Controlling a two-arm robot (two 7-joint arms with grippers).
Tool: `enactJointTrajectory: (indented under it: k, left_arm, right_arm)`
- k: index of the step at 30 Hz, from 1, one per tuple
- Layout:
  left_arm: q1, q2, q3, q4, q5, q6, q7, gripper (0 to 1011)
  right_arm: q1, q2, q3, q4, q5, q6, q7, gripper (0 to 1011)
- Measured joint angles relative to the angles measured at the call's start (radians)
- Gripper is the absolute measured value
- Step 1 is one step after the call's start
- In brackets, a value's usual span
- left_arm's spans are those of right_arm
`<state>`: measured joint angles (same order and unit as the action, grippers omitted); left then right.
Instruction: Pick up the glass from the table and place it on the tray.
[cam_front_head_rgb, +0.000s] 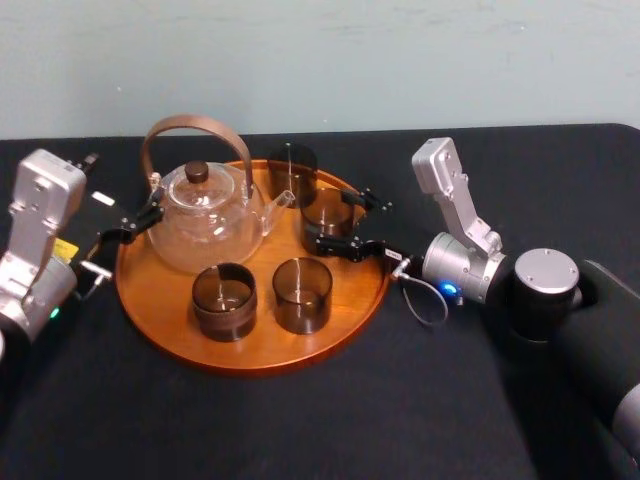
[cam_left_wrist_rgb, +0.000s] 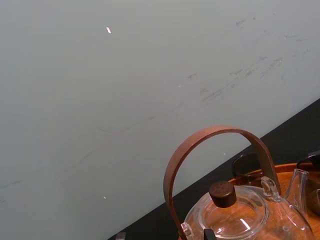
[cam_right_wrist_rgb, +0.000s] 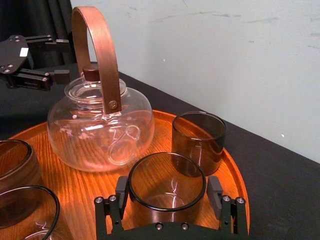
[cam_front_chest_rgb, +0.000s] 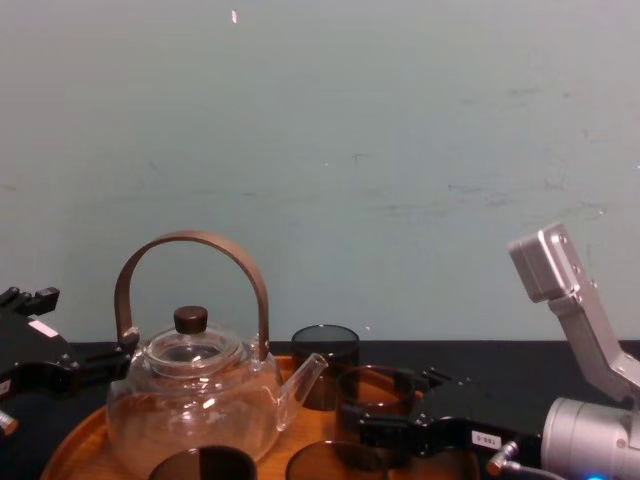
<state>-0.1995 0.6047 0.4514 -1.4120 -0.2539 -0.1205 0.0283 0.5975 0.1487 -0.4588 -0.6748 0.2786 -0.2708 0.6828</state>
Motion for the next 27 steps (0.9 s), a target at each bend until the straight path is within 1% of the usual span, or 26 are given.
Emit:
enactJointTrajectory:
  k: [4,7,10,14,17,19,22,27]
  left_arm:
    - [0.000,0.000,0.000,0.000,0.000,0.000,0.000,1009]
    - [0.000,0.000,0.000,0.000,0.000,0.000,0.000,1009]
    - [0.000,0.000,0.000,0.000,0.000,0.000,0.000,1009]
    - [0.000,0.000,0.000,0.000,0.000,0.000,0.000,1010]
    - [0.000,0.000,0.000,0.000,0.000,0.000,0.000,1009]
    - [0.000,0.000,0.000,0.000,0.000,0.000,0.000,1010]
    - [0.000,0.000,0.000,0.000,0.000,0.000,0.000,1009]
    - [0.000,0.000,0.000,0.000,0.000,0.000,0.000,1010]
  right_arm:
    - [-0.002,0.000,0.005,-0.001,0.007,0.003,0.004,1002]
    - [-0.007,0.001,0.011,-0.006,0.015,0.013,0.007,1002]
    - [-0.017,0.007,0.016,-0.024,0.022,0.030,0.006,1002]
    - [-0.038,0.020,0.021,-0.062,0.033,0.054,0.005,1002]
    - [-0.058,0.033,0.021,-0.101,0.039,0.070,0.004,1002]
    - [-0.080,0.048,0.019,-0.139,0.043,0.080,0.003,1002]
    - [-0.090,0.055,0.017,-0.156,0.046,0.085,0.002,1002]
    - [-0.125,0.083,0.014,-0.216,0.059,0.101,-0.005,1002]
